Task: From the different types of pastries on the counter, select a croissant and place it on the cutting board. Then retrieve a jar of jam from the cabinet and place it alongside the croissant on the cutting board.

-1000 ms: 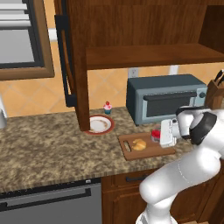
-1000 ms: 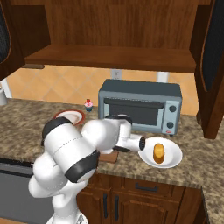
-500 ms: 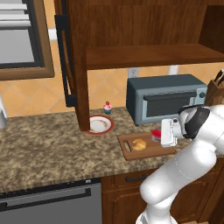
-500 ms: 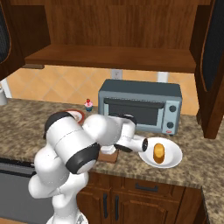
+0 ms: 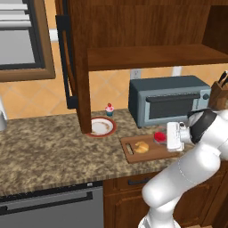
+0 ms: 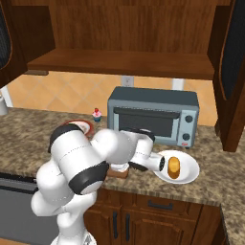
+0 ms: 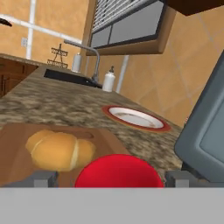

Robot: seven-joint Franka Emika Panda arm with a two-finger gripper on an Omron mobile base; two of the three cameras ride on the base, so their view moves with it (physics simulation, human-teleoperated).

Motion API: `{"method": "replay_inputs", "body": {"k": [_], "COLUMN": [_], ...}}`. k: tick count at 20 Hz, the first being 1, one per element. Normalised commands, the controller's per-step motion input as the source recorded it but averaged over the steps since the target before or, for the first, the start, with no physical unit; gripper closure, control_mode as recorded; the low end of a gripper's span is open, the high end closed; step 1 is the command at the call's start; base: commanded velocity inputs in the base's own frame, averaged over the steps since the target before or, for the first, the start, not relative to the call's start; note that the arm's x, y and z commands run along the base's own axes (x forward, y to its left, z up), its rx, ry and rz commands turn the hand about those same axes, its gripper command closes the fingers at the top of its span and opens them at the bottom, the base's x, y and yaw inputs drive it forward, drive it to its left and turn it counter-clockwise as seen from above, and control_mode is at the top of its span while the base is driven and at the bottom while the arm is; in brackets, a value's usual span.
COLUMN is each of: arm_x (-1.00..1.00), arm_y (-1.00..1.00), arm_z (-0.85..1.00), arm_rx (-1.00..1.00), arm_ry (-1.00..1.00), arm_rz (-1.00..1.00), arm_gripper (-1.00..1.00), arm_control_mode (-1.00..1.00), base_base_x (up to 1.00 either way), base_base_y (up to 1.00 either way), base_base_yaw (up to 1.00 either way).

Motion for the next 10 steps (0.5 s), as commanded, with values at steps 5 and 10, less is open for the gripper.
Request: {"method": "replay_inputs", "body": {"k": [5,10], "arm_x": [-0.24,-0.28], "arm_y": [0.0,-0.06], "arm_z": [0.34,0.43], "arm_rx": [0.16,0.17], "arm_ry": [-0.03,-0.09], "arm_rz": [0.04,0.02], "arm_gripper": [-1.0,-1.0], "arm_control_mode": [-1.0,-1.0], "base_base_x": [0.0,0.0], "base_base_y": [0.0,0.0], "base_base_yaw": [0.0,0.0]}}
